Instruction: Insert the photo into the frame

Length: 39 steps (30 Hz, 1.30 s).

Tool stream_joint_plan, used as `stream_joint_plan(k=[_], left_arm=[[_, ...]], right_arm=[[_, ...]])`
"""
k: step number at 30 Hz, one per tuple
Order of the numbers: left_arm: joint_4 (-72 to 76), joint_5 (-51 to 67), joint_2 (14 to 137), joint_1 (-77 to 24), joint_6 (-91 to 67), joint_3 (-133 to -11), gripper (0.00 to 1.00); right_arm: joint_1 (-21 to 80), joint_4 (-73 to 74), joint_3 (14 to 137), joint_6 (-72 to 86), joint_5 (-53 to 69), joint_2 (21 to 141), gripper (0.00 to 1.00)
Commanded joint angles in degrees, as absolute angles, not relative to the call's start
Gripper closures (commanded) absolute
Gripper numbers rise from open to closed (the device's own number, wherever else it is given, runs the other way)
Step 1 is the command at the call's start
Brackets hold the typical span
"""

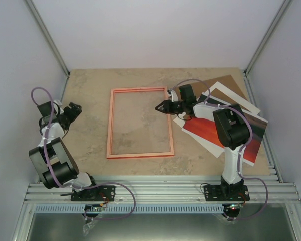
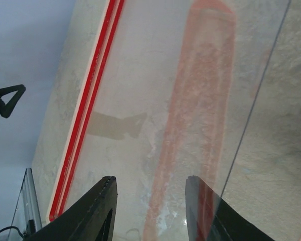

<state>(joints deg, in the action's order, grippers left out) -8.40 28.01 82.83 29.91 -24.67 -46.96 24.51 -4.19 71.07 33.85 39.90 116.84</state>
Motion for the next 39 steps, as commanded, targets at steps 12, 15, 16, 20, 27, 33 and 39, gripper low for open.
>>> stream_joint_plan(k=[12,15,16,20,27,33,39], left_arm=[[-8.2,28.2,85.3,29.1,-22.9,-48.3,0.04],[-8.2,28.2,85.7,29.0,-22.8,-48.3,0.04],[-8.2,28.2,85.7,29.0,-22.8,-48.4,0.04],[-8.1,27.9,86.0,29.0,-22.8,-48.3,0.04],[-8.1,27.1,85.6,28.9,-22.9,-48.3,0.03],[-8.2,26.2,85.1,28.9,-22.5,-48.3,0.02],[-8.2,26.2,85.6,28.8,-22.0,-48.8,0.02]], right_arm=[[24.6,-14.8,68.0,31.9,45.8,118.3,0.75],[24.6,-13.2,68.4,31.5,44.8,118.4,0.66],[24.6,-12.0,68.7,31.3,44.2,118.4,0.61],[24.6,-7.6,69.8,30.8,41.3,117.2,0.44],[24.7,3.1,72.0,26.8,33.1,113.4,0.20],[24.2,10.8,73.3,22.4,28.7,110.3,0.16],[23.7,13.3,71.7,14.0,24.7,106.9,0.20]])
